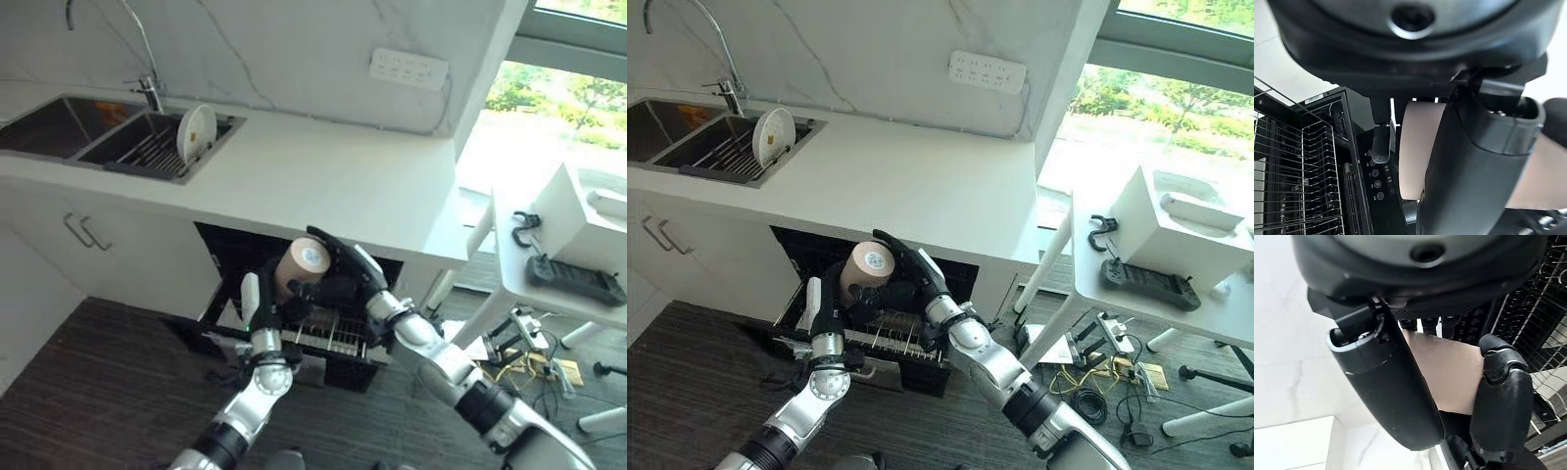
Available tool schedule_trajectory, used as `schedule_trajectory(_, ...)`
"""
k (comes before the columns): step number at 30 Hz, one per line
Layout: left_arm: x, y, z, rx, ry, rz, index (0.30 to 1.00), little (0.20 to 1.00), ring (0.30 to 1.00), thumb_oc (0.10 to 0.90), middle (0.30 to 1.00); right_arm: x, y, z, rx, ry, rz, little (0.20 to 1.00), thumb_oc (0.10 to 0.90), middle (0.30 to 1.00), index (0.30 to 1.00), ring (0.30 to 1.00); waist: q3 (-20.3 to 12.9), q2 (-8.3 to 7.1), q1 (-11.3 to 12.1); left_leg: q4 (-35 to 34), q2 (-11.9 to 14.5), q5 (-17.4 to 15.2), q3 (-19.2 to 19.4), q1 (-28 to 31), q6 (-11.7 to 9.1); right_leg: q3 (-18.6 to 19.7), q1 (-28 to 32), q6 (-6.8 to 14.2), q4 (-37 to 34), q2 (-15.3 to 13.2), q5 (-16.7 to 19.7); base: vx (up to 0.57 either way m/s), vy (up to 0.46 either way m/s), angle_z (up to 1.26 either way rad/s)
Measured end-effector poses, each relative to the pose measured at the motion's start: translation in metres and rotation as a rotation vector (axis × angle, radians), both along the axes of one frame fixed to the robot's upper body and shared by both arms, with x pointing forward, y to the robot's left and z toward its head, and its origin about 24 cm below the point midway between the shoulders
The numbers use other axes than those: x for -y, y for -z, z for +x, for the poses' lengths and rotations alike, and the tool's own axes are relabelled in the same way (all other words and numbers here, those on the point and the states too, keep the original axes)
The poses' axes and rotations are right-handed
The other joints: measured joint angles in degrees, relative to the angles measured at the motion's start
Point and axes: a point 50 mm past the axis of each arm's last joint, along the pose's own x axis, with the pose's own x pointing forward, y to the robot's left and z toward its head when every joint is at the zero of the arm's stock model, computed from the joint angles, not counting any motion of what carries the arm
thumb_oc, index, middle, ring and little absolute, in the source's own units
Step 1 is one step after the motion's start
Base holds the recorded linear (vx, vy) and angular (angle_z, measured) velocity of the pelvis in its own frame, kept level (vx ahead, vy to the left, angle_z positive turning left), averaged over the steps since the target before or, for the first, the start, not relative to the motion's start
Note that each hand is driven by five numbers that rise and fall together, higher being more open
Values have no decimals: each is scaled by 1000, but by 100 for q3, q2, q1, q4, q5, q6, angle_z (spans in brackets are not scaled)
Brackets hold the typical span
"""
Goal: Place the dishes in the dishwasher.
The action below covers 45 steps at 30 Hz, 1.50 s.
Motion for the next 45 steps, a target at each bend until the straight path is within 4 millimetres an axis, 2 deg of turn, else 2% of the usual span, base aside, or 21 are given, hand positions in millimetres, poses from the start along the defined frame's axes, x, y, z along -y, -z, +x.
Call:
schedule_trajectory(6,2,1,0,-7,12,-8,300,300,300,400,300,-6,-1,4,-9,34,8,900,800,900,900,900,3,-6,147,-3,-9,2,-67,0,-4,-94,60,-10,-21,-5,-22,8,-4,7)
schedule_trajectory(13,4,1,0,-9,18,-12,300,300,300,400,300,-13,-1,8,1,59,-10,900,800,900,900,900,27,-48,188,-5,-62,10,-184,-17,-15,-197,90,-7,-13,-55,-83,5,3,9)
schedule_trajectory(14,4,1,0,-9,18,-13,300,300,300,400,300,-14,-1,8,-3,61,-6,575,584,575,575,575,27,-48,191,-8,-75,9,-185,-17,-12,-198,90,-2,-10,-69,-88,0,0,0)
schedule_trajectory(15,4,1,0,-18,18,-27,300,300,300,400,300,-15,0,8,-7,63,-7,300,400,300,300,300,27,-48,190,-9,-81,6,-187,-17,-8,-198,90,-1,-12,-77,-89,0,0,0)
schedule_trajectory(16,4,3,0,-45,32,-23,300,300,300,400,300,-14,5,9,0,77,-52,300,400,300,300,300,48,-64,204,-15,-84,4,-188,-20,-6,-205,90,2,-13,-80,-90,0,0,0)
schedule_trajectory(20,7,3,0,-45,44,-27,300,300,300,400,300,-10,4,11,37,100,-101,300,400,300,300,300,138,-136,263,-22,-83,5,-190,-25,-6,-219,89,2,-20,-79,-93,0,0,0)
schedule_trajectory(29,9,2,2,-50,61,-44,300,300,300,400,300,-11,3,11,42,128,-99,300,400,300,300,300,168,-108,291,-29,-90,5,-191,-23,-5,-229,94,3,-22,-80,-93,0,0,0)
schedule_trajectory(30,10,2,2,-52,63,-50,446,446,446,497,446,-11,3,11,44,132,-101,300,400,300,300,300,168,-108,289,-29,-90,5,-191,-20,-5,-229,98,3,-21,-80,-93,0,0,0)
schedule_trajectory(31,11,2,2,-56,69,-55,768,768,768,712,768,-11,3,11,51,137,-106,300,400,300,300,300,169,-106,285,-30,-90,5,-191,-17,-5,-229,100,2,-22,-80,-93,0,0,0)
schedule_trajectory(32,12,2,3,-61,80,-63,900,900,900,800,900,-11,3,12,54,145,-110,300,400,300,300,300,175,-99,284,-37,-89,5,-191,-17,-5,-229,102,3,-20,-80,-93,0,0,0)
schedule_trajectory(35,12,1,4,-72,100,-77,900,900,900,800,900,-8,3,12,58,166,-113,300,400,300,300,300,195,-73,282,-36,-91,3,-189,-16,-3,-227,107,2,-20,-83,-93,7,11,0)
schedule_trajectory(40,21,5,6,-163,206,-217,900,900,900,800,900,8,11,11,37,237,-135,300,400,300,300,300,243,0,260,-29,-104,-5,-179,-17,14,-220,114,4,-20,-97,-92,14,40,0)
schedule_trajectory(45,30,10,-5,-242,319,-296,900,900,900,800,900,50,12,1,40,369,-101,300,400,300,300,300,402,252,110,0,-153,-36,-153,-25,64,-209,119,27,-21,-149,-78,7,50,0)
